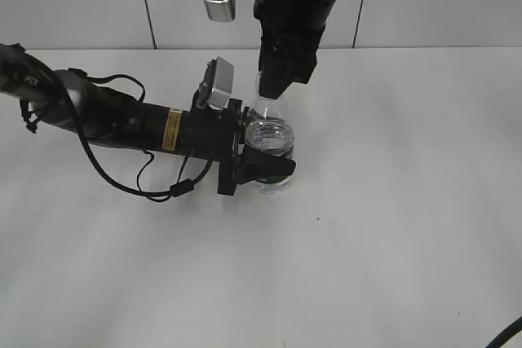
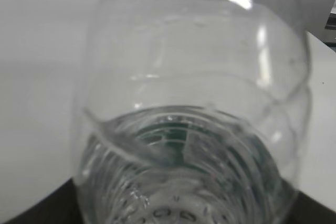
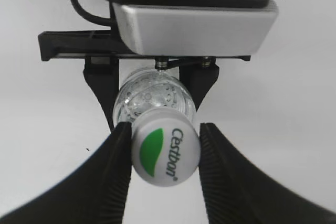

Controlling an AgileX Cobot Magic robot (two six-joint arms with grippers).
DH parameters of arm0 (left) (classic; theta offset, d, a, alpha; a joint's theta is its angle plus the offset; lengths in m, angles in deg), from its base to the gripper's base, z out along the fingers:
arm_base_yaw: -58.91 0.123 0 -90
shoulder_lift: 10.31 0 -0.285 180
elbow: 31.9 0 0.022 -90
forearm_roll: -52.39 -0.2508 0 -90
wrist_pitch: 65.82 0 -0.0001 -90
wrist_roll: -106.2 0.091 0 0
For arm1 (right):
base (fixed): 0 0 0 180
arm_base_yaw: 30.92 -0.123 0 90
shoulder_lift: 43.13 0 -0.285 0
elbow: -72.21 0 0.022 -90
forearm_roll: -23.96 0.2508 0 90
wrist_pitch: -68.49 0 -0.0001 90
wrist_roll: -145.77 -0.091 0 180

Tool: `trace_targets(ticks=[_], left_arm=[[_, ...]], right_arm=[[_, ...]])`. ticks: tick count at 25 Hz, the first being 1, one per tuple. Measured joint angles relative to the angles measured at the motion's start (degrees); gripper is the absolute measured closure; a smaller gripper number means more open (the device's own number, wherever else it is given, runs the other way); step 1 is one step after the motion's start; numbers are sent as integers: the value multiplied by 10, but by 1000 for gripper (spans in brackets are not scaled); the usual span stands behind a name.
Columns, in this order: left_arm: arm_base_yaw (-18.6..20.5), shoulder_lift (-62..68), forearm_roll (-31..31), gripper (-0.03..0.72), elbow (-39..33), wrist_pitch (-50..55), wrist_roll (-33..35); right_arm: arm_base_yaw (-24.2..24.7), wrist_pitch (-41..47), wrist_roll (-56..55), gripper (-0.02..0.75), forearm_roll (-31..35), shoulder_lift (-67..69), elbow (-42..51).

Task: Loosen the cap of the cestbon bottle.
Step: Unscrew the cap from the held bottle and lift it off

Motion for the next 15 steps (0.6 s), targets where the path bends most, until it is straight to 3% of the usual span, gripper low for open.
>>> trace_targets(ticks=[7, 15], left_arm=[[0, 0, -4, 286, 1, 1, 0], [0, 0, -5, 286, 1, 1, 0]], right_arm=[[0, 2, 140, 441, 2, 0, 0], [0, 2, 158, 441, 2, 0, 0]])
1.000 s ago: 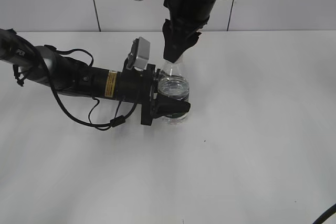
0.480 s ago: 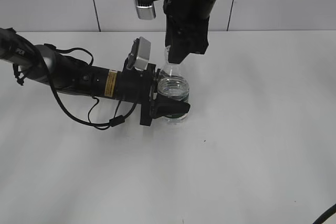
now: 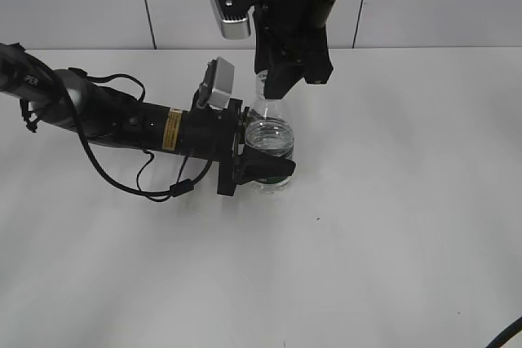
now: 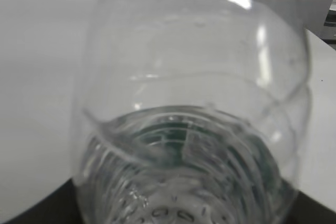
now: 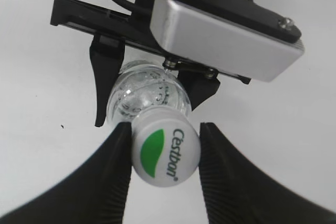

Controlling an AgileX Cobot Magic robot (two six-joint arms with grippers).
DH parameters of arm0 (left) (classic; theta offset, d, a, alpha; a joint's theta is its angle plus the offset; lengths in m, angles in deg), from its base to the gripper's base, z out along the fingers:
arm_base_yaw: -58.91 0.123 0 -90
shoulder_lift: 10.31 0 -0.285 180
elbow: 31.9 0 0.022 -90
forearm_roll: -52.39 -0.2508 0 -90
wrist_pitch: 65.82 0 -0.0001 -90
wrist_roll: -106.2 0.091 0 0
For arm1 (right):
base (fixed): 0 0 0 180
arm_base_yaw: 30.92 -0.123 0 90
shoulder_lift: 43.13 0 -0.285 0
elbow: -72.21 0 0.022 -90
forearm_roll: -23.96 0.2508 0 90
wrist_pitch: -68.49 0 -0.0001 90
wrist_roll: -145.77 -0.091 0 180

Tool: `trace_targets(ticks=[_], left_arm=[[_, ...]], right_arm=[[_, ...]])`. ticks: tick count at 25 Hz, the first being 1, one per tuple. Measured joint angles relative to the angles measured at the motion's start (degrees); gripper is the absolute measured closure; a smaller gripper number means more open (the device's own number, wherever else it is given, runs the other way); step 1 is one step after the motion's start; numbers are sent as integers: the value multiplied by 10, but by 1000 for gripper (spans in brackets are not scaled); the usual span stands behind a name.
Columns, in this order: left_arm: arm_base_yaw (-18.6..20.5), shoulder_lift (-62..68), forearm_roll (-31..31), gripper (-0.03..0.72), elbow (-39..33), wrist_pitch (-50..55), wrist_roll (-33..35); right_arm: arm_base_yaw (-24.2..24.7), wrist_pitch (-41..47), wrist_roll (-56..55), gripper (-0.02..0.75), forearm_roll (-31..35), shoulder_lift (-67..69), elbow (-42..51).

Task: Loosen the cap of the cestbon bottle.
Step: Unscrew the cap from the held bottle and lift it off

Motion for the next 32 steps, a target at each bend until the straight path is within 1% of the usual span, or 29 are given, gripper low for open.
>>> trace_targets(ticks=[11, 15, 18, 22, 26, 32], left_arm=[[0, -1, -4, 286, 0, -1, 1], [1, -1, -5, 286, 0, -2, 0], [1, -1, -5, 286, 0, 0, 0], [1, -1, -5, 286, 0, 0, -1], [1, -1, -5, 286, 0, 0, -1], [1, -1, -5, 286, 0, 0, -1]], right_arm=[[0, 0, -4, 435, 11, 0, 0], [0, 0, -9, 407, 19, 0, 0], [-1, -1, -10, 372, 36, 0, 0], [-1, -1, -17, 325, 39, 0, 0], [-1, -1, -50, 308, 33, 0, 0], [-1, -1, -124, 306, 15, -4, 0]])
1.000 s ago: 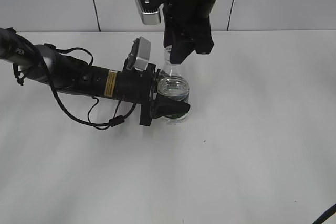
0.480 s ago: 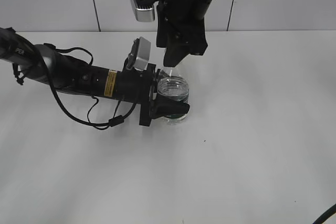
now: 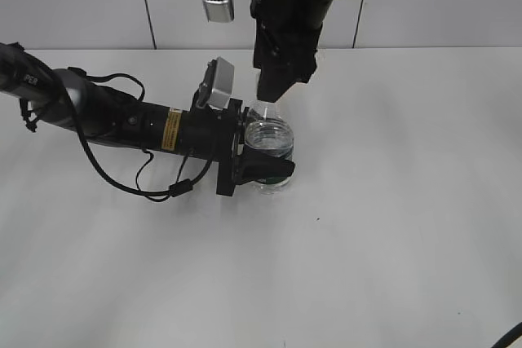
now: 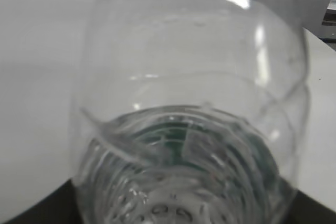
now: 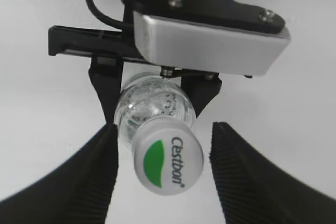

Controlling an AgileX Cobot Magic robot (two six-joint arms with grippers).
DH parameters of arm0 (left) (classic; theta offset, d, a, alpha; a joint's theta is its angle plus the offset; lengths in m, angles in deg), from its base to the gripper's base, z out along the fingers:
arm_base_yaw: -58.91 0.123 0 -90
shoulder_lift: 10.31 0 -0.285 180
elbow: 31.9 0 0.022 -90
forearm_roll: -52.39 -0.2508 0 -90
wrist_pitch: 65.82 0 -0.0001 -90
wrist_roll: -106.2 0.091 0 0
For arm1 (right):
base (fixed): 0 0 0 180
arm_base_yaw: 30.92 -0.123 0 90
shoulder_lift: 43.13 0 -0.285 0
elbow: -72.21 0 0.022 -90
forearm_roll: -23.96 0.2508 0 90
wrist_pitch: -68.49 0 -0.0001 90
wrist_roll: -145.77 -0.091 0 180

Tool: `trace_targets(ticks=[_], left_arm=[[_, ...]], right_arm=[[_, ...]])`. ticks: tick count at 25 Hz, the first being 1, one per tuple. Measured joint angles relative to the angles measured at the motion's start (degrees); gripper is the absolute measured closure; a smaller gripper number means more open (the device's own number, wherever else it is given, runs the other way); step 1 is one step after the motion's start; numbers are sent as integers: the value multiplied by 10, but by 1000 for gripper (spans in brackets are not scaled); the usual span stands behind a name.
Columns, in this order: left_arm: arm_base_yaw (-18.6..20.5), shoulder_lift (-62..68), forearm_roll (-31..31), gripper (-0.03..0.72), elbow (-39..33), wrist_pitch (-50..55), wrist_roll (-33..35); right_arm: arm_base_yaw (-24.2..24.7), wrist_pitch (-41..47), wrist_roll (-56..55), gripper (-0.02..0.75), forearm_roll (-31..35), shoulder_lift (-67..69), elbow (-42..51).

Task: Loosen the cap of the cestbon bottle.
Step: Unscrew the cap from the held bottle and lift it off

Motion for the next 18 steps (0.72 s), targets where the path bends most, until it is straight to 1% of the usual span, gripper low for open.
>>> trace_targets(ticks=[4, 7, 11, 14, 16, 18], left_arm=[[0, 0, 0, 286, 0, 0, 0], [0, 0, 0, 286, 0, 2, 0], [0, 0, 3, 286, 0, 2, -1], [0, 0, 3, 286, 0, 3, -1], [0, 0, 4, 286, 0, 3, -1], [0, 0, 4, 286, 0, 3, -1]], right_arm=[[0, 0, -104, 306, -3, -27, -2], [0, 0, -206, 306, -4, -43, -18], [0, 0, -374, 306, -6, -45, -45], [0, 0, -524, 306, -8, -45, -50], [0, 0, -627, 306, -21, -45, -50], [0, 0, -703, 306, -29, -45, -50]])
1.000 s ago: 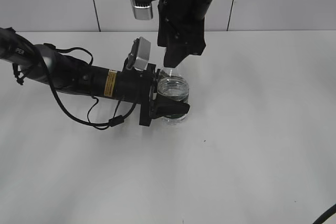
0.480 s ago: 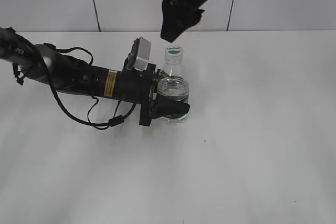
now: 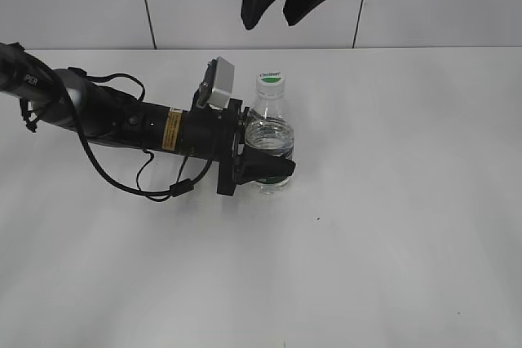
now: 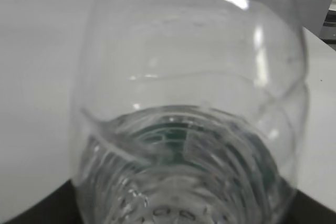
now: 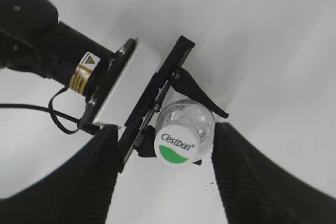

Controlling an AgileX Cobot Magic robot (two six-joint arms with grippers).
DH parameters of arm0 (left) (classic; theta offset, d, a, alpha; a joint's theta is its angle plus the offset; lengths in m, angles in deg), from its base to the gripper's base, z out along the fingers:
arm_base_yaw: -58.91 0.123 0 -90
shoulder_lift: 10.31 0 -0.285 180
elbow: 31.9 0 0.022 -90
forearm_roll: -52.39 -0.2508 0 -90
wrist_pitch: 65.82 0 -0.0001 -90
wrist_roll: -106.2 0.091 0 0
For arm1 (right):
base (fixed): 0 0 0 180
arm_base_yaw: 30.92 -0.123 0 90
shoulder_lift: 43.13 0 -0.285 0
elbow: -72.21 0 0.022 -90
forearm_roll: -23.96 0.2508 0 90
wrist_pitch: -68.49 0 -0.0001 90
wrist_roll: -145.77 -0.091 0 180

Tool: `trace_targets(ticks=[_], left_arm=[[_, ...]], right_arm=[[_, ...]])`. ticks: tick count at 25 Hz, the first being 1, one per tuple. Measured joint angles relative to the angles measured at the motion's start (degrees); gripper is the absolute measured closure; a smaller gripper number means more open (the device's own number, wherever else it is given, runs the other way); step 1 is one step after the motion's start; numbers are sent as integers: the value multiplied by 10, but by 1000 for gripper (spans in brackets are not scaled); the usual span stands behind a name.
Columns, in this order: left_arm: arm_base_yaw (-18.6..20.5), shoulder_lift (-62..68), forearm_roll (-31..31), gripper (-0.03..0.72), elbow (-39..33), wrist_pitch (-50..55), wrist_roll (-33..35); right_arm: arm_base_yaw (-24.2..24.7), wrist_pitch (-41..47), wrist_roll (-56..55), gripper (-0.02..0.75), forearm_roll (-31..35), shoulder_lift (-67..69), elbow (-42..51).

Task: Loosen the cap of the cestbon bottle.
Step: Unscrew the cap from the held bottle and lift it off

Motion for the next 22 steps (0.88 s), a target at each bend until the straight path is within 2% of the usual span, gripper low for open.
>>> trace_targets(ticks=[4, 8, 22], left_arm=[[0, 0, 0, 286, 0, 0, 0], [0, 0, 0, 286, 0, 0, -1], [0, 0, 1, 286, 0, 0, -1]], right_arm=[[0, 0, -93, 306, -13, 0, 1], [0, 0, -135, 306, -16, 0, 25], [0, 0, -179, 306, -2, 31, 37]])
